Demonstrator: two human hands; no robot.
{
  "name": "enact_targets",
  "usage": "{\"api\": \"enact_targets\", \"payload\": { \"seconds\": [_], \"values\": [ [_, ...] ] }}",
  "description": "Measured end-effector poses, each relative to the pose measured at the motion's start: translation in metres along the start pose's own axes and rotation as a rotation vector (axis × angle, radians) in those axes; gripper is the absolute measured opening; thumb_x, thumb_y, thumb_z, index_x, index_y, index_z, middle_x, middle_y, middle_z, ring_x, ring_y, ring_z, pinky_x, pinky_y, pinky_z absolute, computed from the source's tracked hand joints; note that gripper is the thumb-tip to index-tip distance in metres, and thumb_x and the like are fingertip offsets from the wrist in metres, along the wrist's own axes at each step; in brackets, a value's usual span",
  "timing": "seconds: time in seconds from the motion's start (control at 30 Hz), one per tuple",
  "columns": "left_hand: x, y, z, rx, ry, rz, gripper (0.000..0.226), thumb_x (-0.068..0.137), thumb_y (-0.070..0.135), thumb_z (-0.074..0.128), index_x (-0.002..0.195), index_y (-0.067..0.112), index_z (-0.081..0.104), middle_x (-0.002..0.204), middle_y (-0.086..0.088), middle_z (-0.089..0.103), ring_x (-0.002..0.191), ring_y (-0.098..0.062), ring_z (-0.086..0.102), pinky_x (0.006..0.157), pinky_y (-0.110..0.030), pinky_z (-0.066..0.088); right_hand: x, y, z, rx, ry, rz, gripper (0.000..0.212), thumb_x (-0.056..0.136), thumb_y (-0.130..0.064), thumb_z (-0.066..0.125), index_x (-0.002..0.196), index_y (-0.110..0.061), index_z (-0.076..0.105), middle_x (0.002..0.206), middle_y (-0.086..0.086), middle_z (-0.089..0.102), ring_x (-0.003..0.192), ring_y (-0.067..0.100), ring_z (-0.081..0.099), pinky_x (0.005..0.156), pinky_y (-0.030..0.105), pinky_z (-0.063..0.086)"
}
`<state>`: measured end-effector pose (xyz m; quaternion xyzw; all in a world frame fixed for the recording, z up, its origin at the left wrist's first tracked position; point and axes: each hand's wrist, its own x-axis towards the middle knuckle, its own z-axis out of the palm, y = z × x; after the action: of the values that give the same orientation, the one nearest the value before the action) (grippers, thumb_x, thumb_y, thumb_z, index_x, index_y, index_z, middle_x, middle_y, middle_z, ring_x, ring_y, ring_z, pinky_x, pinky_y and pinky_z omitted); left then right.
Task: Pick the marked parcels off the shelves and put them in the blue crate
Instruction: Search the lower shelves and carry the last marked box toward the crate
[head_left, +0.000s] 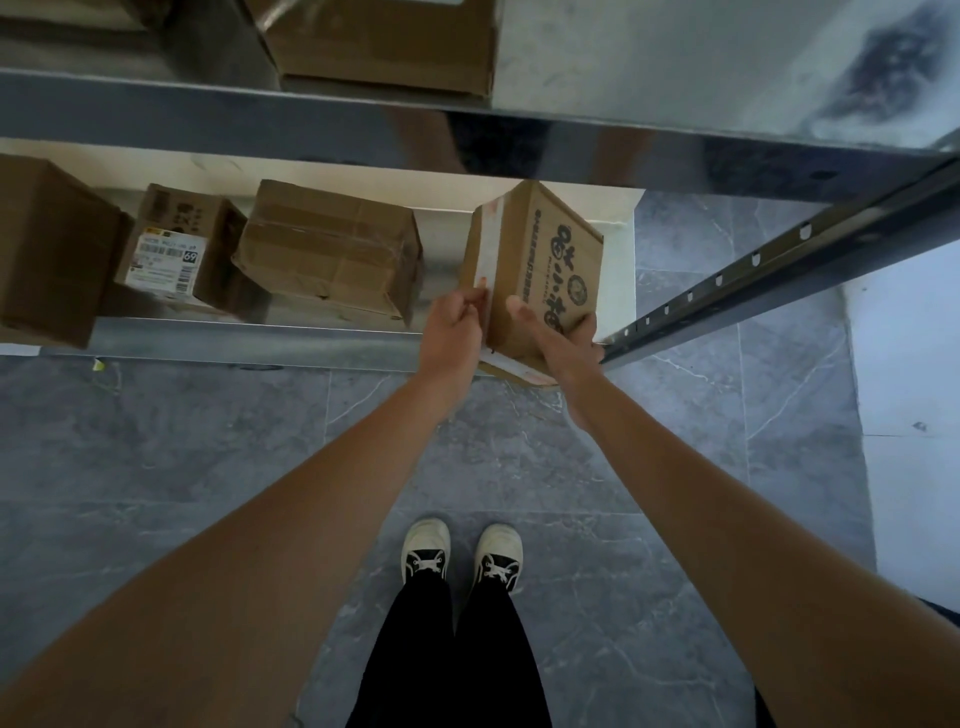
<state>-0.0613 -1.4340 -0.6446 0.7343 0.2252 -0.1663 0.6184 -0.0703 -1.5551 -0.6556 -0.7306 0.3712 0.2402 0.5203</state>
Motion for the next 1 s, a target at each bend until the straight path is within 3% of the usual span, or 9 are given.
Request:
{"api": "enact_targets", "payload": {
  "seconds": [0.07,0.2,0.33,0.43,0.57,0.73,0.87,0.93,1.0],
  "values": [
    [0.002,-0.004,0.001,0.050,-0.010,0.028,0.031,0.096,0.015,0.040,0.111,0.020,0.066,0.124,-0.006,0.056,0.111,-0.017,0.058,0.097,-0.041,0.051,-0.001,0.000,-0.002,-0.042,0.003,0.025,0.150,0.027,-0.087,0.067,0.152,-0.030,0.006,0.154,0.012,0.018,0.142,0.035,0.021,0.114,0.057,0.028],
    [-0.004,0.000,0.000,0.018,0.116,0.026,0.029,0.097,0.006,0.041,0.112,0.016,0.064,0.123,-0.002,0.045,0.110,-0.012,0.051,0.096,-0.028,0.046,0.001,-0.002,-0.014,0.177,-0.108,-0.010,0.123,0.040,-0.065,0.086,0.140,-0.021,0.030,0.131,0.005,0.053,0.119,0.024,0.056,0.099,0.045,0.051],
    [-0.014,0.003,-0.005,-0.329,0.127,-0.268,0.028,0.101,0.028,0.046,0.127,0.018,0.050,0.115,0.000,0.058,0.109,-0.017,0.056,0.089,-0.030,0.047,0.002,0.000,-0.022,0.311,-0.245,0.019,0.120,0.035,-0.070,0.087,0.137,-0.024,0.043,0.124,0.003,0.065,0.108,0.025,0.067,0.088,0.045,0.057],
    [-0.026,0.004,-0.011,-0.429,-0.091,-0.416,0.039,0.099,0.052,0.035,0.112,0.023,0.058,0.099,0.005,0.064,0.093,-0.012,0.059,0.080,-0.028,0.045,-0.013,-0.004,-0.026,0.321,-0.345,-0.016,0.084,0.066,-0.062,0.077,0.137,-0.028,0.046,0.121,0.001,0.067,0.109,0.022,0.065,0.089,0.044,0.056],
    [-0.030,0.001,-0.007,-0.419,-0.161,-0.373,0.046,0.097,0.060,0.032,0.117,0.029,0.059,0.113,0.003,0.065,0.100,-0.011,0.059,0.098,-0.037,0.044,-0.019,-0.004,-0.030,0.299,-0.427,-0.070,0.046,0.093,-0.050,0.051,0.132,-0.026,0.052,0.116,0.002,0.067,0.106,0.020,0.063,0.088,0.039,0.052],
    [-0.034,0.011,0.003,-0.341,-0.087,-0.212,0.040,0.102,0.051,0.025,0.119,0.030,0.055,0.101,0.012,0.063,0.085,0.003,0.057,0.076,-0.021,0.046,-0.014,-0.004,-0.027,0.303,-0.355,-0.101,0.046,0.094,-0.056,0.047,0.128,-0.026,0.058,0.123,0.005,0.065,0.117,0.026,0.059,0.103,0.047,0.045],
    [-0.021,0.018,0.002,-0.299,0.046,-0.186,0.025,0.104,0.034,0.036,0.112,0.024,0.057,0.106,0.002,0.062,0.090,-0.011,0.062,0.060,-0.020,0.050,-0.008,0.007,-0.035,0.489,-0.367,-0.047,0.055,0.091,-0.058,0.051,0.133,-0.023,0.056,0.127,0.009,0.065,0.121,0.029,0.059,0.105,0.048,0.046],
    [-0.018,0.017,-0.001,-0.268,0.031,-0.170,0.011,0.100,0.027,0.050,0.108,0.028,0.057,0.120,-0.004,0.060,0.099,-0.015,0.063,0.060,-0.019,0.052,-0.009,0.012,-0.037,0.578,-0.343,0.003,0.051,0.095,-0.051,0.050,0.133,-0.017,0.056,0.126,0.012,0.066,0.118,0.029,0.061,0.102,0.043,0.049],
    [-0.020,0.015,-0.005,-0.253,-0.009,-0.136,0.036,0.095,0.025,0.059,0.130,0.030,0.049,0.122,0.006,0.056,0.103,-0.010,0.058,0.074,-0.019,0.051,-0.010,0.014,-0.040,0.668,-0.307,0.062,0.045,0.097,-0.044,0.050,0.129,-0.013,0.059,0.123,0.014,0.067,0.113,0.028,0.064,0.097,0.039,0.052]
  ]
}}
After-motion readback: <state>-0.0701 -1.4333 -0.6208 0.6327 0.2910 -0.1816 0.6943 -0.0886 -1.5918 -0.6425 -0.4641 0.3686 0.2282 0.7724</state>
